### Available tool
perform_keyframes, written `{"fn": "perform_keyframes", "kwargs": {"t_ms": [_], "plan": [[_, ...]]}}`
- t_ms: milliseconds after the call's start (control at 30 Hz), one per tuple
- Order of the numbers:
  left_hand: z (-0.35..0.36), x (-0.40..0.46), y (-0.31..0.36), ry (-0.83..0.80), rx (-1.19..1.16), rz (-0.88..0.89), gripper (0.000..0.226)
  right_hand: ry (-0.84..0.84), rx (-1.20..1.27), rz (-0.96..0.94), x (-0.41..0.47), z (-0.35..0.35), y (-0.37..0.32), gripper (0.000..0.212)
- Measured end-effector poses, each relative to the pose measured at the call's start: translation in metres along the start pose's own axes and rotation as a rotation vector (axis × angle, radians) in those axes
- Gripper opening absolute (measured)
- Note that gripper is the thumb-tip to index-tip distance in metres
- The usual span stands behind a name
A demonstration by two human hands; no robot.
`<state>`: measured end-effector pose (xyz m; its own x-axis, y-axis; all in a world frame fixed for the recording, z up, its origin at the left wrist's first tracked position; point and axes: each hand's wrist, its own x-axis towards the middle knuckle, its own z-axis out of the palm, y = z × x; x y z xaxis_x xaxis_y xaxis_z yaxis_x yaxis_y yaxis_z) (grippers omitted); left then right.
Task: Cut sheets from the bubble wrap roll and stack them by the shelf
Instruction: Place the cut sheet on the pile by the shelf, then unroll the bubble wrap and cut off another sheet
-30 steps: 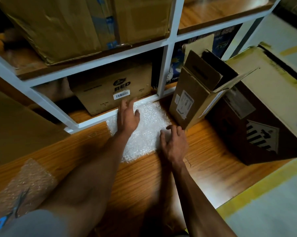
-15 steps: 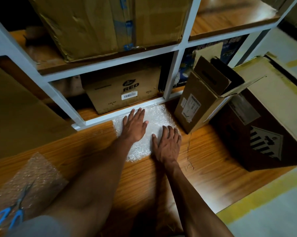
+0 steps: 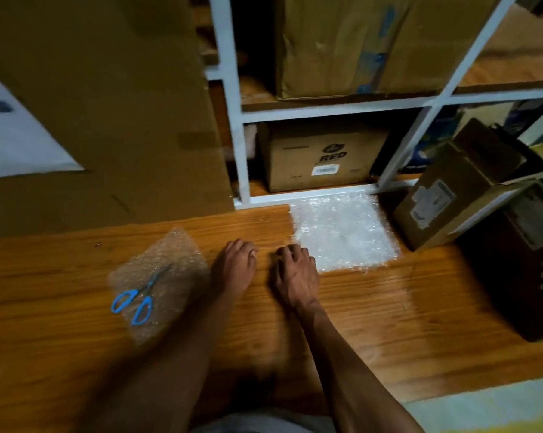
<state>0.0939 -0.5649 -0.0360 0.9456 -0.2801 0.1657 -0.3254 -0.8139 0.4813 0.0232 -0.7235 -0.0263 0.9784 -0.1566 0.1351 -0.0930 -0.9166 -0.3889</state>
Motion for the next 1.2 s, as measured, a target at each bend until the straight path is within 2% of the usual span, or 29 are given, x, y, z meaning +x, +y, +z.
{"fn": "perform_keyframes", "kwargs": {"t_ms": [133, 233, 300, 433, 500, 567, 667, 800, 900, 967, 1100, 1200], "plan": [[-0.031, -0.040, -0.063, 0.057, -0.002, -0.063, 0.023, -0.074, 0.062, -0.115, -0.013, 0.028, -0.059, 0.019], [-0.061, -0.065, -0.105, 0.066, 0.062, -0.099, 0.022, -0.161, 0.062, -0.143, -0.019, 0.048, -0.103, 0.029], [-0.078, -0.079, -0.129, 0.065, 0.102, -0.131, 0.017, -0.221, 0.036, -0.102, -0.022, 0.060, -0.129, 0.041], [-0.104, -0.102, -0.168, 0.076, 0.149, -0.272, 0.023, -0.341, -0.063, 0.055, -0.026, 0.076, -0.171, 0.059], [-0.114, -0.113, -0.183, 0.028, 0.214, -0.334, 0.030, -0.363, -0.113, 0.092, -0.027, 0.080, -0.185, 0.054], [-0.122, -0.121, -0.195, -0.020, 0.231, -0.333, 0.040, -0.371, -0.143, 0.128, -0.028, 0.084, -0.193, 0.040], [-0.126, -0.126, -0.203, -0.090, 0.267, -0.324, 0.048, -0.382, -0.135, 0.171, -0.030, 0.086, -0.200, 0.035], [-0.130, -0.122, -0.205, -0.127, 0.231, -0.384, 0.058, -0.268, -0.007, 0.239, -0.034, 0.094, -0.206, 0.029], [-0.136, -0.123, -0.212, -0.135, 0.246, -0.381, 0.061, -0.045, 0.296, 0.376, -0.039, 0.091, -0.212, 0.019], [-0.143, -0.126, -0.219, -0.089, 0.293, -0.420, 0.058, 0.054, 0.439, 0.489, -0.037, 0.085, -0.210, 0.020], [-0.157, -0.129, -0.228, -0.082, 0.366, -0.599, 0.054, 0.123, 0.504, 0.517, -0.032, 0.074, -0.203, 0.015], [-0.159, -0.130, -0.230, -0.054, 0.391, -0.616, 0.048, 0.177, 0.645, 0.636, -0.033, 0.071, -0.205, 0.016]]}}
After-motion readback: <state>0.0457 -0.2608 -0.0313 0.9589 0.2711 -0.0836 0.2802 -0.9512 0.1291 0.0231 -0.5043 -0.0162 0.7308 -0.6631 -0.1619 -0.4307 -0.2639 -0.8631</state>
